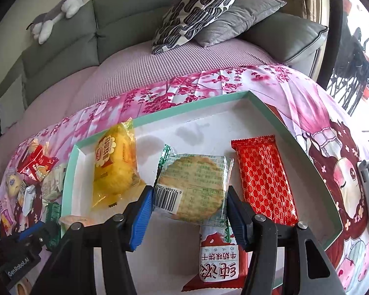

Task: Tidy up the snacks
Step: 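Lift both held snacks and carry them over the teal-rimmed tray, then lower both snacks into the tray and open both tools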

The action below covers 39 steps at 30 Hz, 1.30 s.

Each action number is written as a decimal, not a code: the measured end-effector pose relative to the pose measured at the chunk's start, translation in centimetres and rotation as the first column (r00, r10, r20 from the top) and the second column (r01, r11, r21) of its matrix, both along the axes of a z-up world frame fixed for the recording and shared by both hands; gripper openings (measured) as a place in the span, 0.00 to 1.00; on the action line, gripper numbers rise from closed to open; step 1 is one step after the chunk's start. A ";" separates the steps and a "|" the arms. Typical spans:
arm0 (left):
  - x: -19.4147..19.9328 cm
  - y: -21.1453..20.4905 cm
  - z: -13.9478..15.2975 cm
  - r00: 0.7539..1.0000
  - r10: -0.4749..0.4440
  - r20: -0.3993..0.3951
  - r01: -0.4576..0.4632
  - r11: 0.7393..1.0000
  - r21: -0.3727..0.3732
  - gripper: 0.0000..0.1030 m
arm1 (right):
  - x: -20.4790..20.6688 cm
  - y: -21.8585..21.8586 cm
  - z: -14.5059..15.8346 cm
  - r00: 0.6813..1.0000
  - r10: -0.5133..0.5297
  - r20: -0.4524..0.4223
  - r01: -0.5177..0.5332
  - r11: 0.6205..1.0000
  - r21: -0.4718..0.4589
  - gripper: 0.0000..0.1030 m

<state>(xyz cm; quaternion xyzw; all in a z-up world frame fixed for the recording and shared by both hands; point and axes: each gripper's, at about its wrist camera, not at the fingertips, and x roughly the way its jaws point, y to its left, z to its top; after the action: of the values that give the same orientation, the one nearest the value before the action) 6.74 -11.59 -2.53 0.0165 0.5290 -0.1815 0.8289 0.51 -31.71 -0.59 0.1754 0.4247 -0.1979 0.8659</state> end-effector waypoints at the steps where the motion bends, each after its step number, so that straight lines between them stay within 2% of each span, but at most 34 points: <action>1: -0.1 -0.1 0.1 1.000 -0.001 0.008 0.001 1.000 0.005 0.37 | 0.0 -0.1 0.0 1.000 -0.001 0.000 0.001 1.000 0.001 0.58; 6: 0.1 -0.1 -0.4 1.000 0.003 -0.008 -0.003 1.000 0.008 0.43 | 0.1 -0.2 -0.1 1.000 -0.004 -0.004 0.004 1.000 0.006 0.58; 12: 0.1 -0.2 -0.9 1.000 0.015 -0.015 -0.015 1.000 0.019 0.43 | 0.1 -0.2 -0.2 1.000 -0.005 -0.006 0.005 1.000 0.006 0.58; 16: 0.3 0.4 -0.9 0.999 0.039 -0.023 -0.039 0.999 -0.011 0.41 | 0.1 -0.3 -0.2 1.000 -0.005 -0.004 0.005 1.000 0.009 0.59; 21: 0.2 0.6 1.4 0.999 0.044 0.026 -0.042 0.996 -0.076 0.41 | 0.0 -0.5 -0.1 1.000 -0.011 0.012 0.010 1.000 0.014 0.59; 27: 1.7 -2.9 3.0 0.998 -0.020 0.061 0.026 0.994 -0.105 0.41 | 0.5 -0.5 -0.1 0.999 0.003 0.035 -0.004 1.000 0.014 0.59; 34: 4.4 -7.0 2.1 0.998 -0.056 0.024 0.057 0.995 -0.086 0.41 | 1.3 -0.7 -0.4 0.999 0.018 0.051 -0.018 1.000 0.002 0.59; 39: 4.9 -8.0 1.2 0.999 -0.039 0.011 0.040 0.997 -0.059 0.43 | 1.4 -1.1 -0.5 0.999 0.004 0.054 -0.004 1.000 -0.001 0.61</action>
<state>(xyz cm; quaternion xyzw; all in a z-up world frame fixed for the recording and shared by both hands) 11.64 -19.57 -1.29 0.0033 0.5187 -0.2133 0.8279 1.96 -32.76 -1.05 0.1796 0.4013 -0.1915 0.8775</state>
